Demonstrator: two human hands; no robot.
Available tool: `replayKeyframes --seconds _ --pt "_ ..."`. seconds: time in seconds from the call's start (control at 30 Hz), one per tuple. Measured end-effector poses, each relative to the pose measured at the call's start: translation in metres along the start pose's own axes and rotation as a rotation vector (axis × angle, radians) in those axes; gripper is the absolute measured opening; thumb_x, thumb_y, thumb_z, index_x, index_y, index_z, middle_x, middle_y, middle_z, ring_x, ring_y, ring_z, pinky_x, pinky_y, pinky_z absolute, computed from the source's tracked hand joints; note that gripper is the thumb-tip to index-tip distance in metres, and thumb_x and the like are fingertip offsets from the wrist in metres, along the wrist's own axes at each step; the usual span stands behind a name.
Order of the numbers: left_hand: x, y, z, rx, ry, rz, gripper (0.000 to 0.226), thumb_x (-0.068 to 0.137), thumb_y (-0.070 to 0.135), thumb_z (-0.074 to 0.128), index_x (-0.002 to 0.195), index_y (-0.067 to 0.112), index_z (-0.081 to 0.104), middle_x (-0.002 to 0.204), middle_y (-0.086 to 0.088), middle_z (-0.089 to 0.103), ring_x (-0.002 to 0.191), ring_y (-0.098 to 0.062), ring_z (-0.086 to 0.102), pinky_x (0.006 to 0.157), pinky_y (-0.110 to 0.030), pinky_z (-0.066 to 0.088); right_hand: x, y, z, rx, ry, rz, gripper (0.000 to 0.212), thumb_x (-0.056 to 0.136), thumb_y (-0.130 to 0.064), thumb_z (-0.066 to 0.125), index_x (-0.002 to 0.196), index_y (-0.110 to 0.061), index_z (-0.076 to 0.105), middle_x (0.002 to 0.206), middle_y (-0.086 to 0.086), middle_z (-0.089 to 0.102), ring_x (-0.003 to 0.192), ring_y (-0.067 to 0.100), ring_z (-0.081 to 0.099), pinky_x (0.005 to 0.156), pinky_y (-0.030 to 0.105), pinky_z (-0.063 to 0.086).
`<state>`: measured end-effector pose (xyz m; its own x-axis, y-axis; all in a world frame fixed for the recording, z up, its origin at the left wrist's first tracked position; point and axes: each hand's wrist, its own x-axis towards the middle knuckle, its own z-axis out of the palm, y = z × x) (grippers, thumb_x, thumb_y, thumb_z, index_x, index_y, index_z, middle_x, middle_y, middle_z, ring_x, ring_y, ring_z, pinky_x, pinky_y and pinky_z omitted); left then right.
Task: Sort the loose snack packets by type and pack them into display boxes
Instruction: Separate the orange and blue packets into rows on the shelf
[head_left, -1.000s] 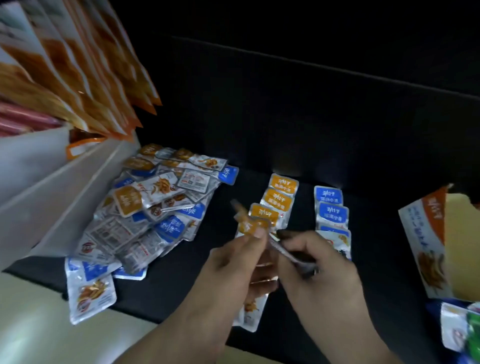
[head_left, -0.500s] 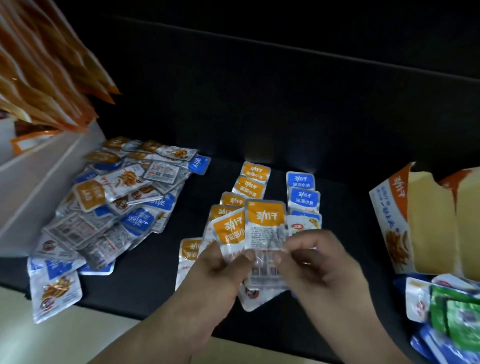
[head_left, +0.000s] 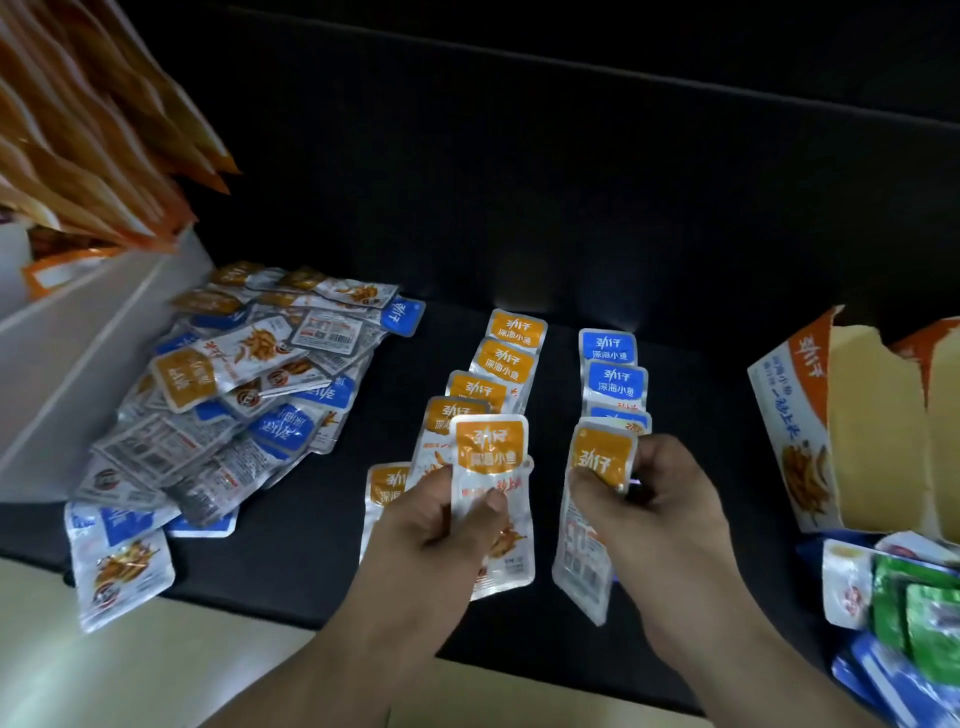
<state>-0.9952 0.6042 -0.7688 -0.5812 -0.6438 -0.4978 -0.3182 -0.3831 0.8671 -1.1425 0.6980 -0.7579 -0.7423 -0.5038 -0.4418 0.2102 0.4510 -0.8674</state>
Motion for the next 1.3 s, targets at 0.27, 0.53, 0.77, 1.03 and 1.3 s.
replayKeyframes --seconds 0.27,0.53,0.77,1.03,1.3 --pt "-0.002 0.003 -0.002 -0.202 -0.108 -0.159 0.025 0.097 0.049 0.059 0.103 0.038 0.080 0.108 0.001 0.080 0.105 -0.018 0.075 0.102 -0.045 0.053 -0.008 -0.019 0.019 0.172 -0.278 0.045 0.014 0.087 -0.010 0.076 0.091 0.000 0.066 0.087 0.018 0.073 0.080 0.044 0.073 0.060 0.042 0.060" --pt "-0.003 0.001 -0.021 -0.019 -0.049 -0.060 0.025 0.102 0.015 0.063 0.117 0.031 0.072 0.106 0.005 0.080 0.097 -0.016 0.077 0.082 -0.045 0.064 -0.008 -0.013 0.030 -0.063 -0.147 0.038 0.028 0.080 -0.019 0.086 0.096 -0.015 0.063 0.085 -0.001 0.079 0.076 0.018 0.078 0.063 0.042 0.060" --pt "0.008 -0.002 -0.052 0.097 0.176 0.042 0.020 0.101 0.012 0.065 0.109 0.029 0.072 0.091 0.009 0.080 0.074 -0.014 0.077 0.058 -0.029 0.062 0.002 -0.011 0.055 -0.113 -0.235 -0.030 0.020 0.089 -0.010 0.078 0.097 -0.016 0.061 0.082 -0.001 0.078 0.063 0.017 0.072 0.049 0.025 0.049" --pt "0.022 -0.048 -0.093 0.849 0.401 0.318 0.022 0.098 0.041 0.060 0.119 0.038 0.064 0.108 0.018 0.062 0.102 -0.009 0.059 0.082 -0.028 0.051 0.014 0.007 0.105 -0.558 -0.265 -0.295 0.015 0.088 -0.032 0.077 0.094 -0.033 0.064 0.065 -0.006 0.064 0.055 0.009 0.063 0.059 0.037 0.058" --pt "0.020 -0.076 -0.097 0.892 0.288 0.412 0.044 0.092 0.036 0.065 0.135 0.037 0.057 0.134 0.018 0.053 0.108 -0.007 0.046 0.076 -0.022 0.049 0.016 0.029 0.100 -0.821 -0.071 -0.777 0.028 0.083 -0.043 0.078 0.109 -0.033 0.073 0.115 -0.011 0.062 0.090 0.016 0.070 0.061 0.037 0.060"
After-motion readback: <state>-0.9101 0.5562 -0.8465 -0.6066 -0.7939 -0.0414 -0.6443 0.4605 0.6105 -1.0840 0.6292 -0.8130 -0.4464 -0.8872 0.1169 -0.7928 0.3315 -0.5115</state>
